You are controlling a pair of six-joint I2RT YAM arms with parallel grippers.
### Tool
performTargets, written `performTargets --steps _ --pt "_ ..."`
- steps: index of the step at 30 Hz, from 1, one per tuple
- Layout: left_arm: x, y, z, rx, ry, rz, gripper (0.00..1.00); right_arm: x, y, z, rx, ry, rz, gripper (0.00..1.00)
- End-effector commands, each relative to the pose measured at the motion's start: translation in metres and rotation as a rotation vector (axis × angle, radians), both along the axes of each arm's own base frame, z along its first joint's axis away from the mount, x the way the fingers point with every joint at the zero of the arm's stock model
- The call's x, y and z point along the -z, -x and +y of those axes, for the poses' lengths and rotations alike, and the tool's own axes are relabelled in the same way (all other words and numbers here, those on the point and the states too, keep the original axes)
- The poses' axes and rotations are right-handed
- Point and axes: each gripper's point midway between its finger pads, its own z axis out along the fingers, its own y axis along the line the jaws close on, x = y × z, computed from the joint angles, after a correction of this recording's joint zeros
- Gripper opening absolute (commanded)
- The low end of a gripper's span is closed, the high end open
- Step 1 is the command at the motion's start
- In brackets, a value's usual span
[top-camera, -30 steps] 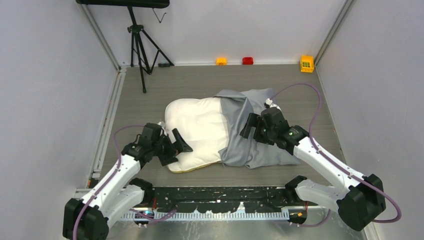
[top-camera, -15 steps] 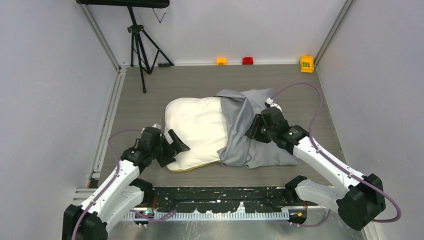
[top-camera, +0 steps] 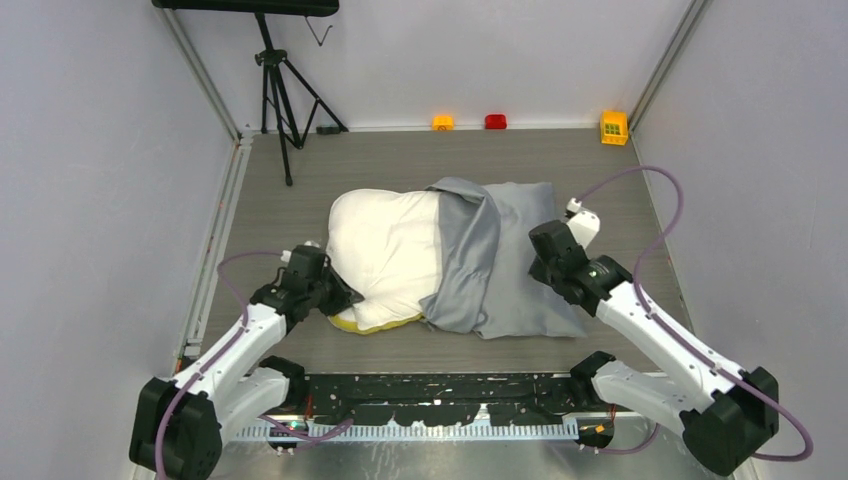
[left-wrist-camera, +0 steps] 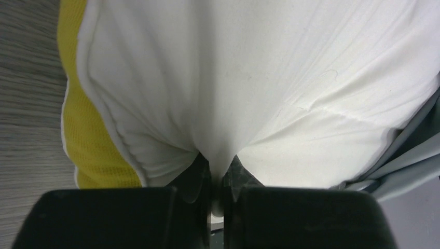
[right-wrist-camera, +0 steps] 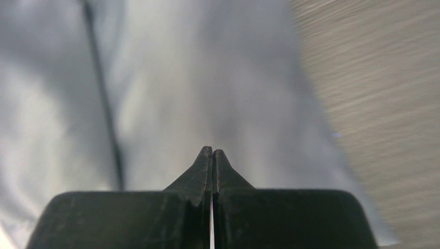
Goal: Remove the pillowcase from the pillow
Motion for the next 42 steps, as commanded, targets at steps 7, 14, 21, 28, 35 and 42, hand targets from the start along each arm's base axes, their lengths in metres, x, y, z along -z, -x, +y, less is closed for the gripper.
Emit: performTargets --steps 7,14,21,28,35,42 --pt "-0.041 -0.021 0.11 -0.371 -0.354 -0.101 0.0 -0.074 0.019 -0.105 0.431 0.196 -0.33 0.0" --pt "-0.075 -0.034 0.112 -0.401 -0.314 -0.301 0.0 -0.083 0.003 -0.064 0.156 0.141 -0.329 0.08" --pt "-0.056 -0.038 0.085 -0.332 -0.195 -0.25 0.0 -0.072 0.005 0.051 -0.401 -0.154 -0.244 0.87" --pt "-0.062 -0.042 0.086 -0.315 -0.211 -0.288 0.0 -0.043 0.001 0.081 -0.496 -0.079 -0.054 0.88" --pt "-0.069 -0.043 0.091 -0.326 -0.233 -0.316 0.0 -0.001 0.035 0.101 -0.543 -0.22 0.126 0.89" --pt "-0.068 -0.04 0.092 -0.321 -0.239 -0.314 0.0 0.028 0.068 0.073 -0.45 -0.205 0.226 0.74"
